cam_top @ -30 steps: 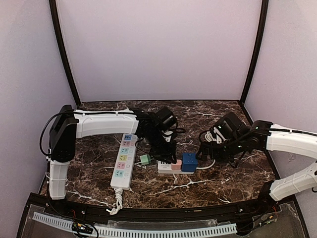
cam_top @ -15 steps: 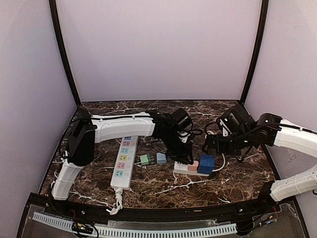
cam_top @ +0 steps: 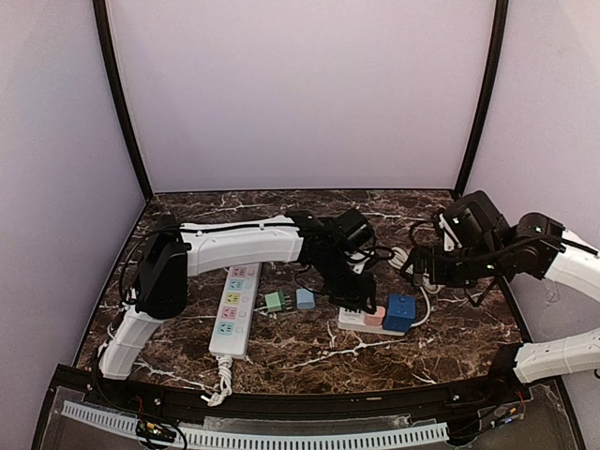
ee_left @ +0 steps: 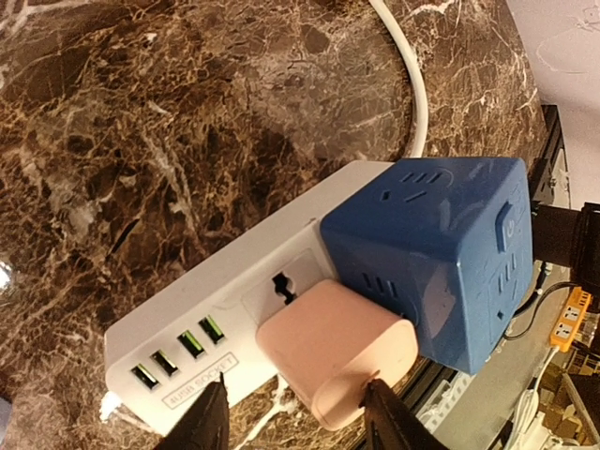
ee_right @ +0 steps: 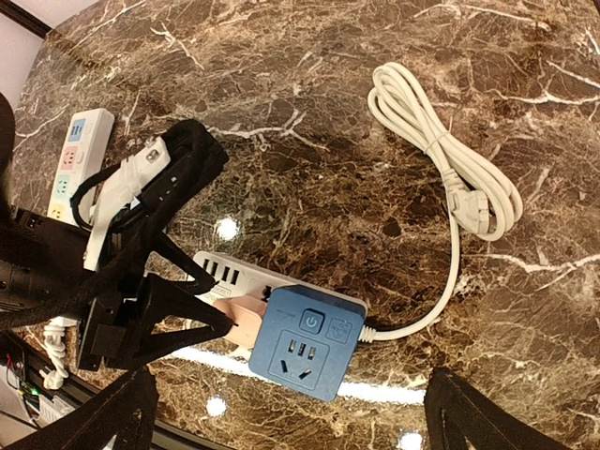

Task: Insert the plug

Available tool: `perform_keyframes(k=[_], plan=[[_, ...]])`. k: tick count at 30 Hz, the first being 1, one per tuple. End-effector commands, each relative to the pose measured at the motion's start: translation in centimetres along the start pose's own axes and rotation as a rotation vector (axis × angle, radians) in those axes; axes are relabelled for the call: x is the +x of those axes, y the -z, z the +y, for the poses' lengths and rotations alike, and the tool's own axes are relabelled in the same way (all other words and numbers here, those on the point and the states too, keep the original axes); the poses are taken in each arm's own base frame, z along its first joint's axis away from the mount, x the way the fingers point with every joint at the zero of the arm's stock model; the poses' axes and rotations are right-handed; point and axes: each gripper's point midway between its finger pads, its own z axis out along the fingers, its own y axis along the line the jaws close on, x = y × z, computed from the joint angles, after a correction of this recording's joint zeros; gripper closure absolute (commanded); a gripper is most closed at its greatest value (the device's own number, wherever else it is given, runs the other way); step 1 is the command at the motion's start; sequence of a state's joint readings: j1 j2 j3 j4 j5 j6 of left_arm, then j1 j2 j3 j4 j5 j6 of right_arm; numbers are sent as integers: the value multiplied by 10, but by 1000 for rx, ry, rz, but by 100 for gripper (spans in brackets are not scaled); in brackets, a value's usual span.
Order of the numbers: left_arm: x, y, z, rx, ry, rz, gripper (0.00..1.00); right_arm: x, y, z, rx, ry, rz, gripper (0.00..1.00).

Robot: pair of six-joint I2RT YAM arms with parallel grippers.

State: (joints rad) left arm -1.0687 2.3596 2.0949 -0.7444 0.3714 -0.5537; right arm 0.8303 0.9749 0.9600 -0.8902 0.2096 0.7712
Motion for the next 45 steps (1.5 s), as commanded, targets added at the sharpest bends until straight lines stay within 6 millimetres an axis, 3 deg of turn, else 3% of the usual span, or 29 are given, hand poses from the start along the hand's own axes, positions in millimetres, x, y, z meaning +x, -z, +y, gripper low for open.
perform_keyframes(k=[1, 8, 11, 12, 13, 14, 15, 19, 25, 27, 35, 45], plan=[[3, 41, 9, -120, -23, -39, 45, -26, 17, 5, -1, 57, -87, 1], [-5, 105, 15, -227, -38, -159, 21, -59, 28, 31, -40, 166, -158, 1], [-5, 136, 20, -260, -23, -219, 16, -67, 23, 42, -54, 192, -160, 1], [-1, 138, 25, -276, -15, -217, 13, -68, 20, 46, -62, 197, -155, 1], [-1, 152, 26, -283, -10, -246, 12, -69, 15, 49, -67, 201, -149, 1], [5, 153, 36, -316, -2, -244, 11, -70, 11, 54, -80, 203, -143, 1], [5, 169, 41, -345, 6, -284, 11, -69, 2, 60, -89, 208, -125, 1], [26, 196, 75, -418, 51, -334, 9, -65, -27, 85, -154, 206, -59, 1], [74, 218, 132, -510, 135, -340, 9, -62, -80, 112, -144, 146, 70, 1], [82, 227, 140, -543, 133, -346, 9, -60, -98, 117, -118, 122, 105, 2], [105, 238, 158, -616, 137, -331, 10, -46, -163, 140, 26, 159, 273, 7], [113, 242, 164, -634, 175, -348, 13, 0, -205, 154, 63, 197, 406, 6]])
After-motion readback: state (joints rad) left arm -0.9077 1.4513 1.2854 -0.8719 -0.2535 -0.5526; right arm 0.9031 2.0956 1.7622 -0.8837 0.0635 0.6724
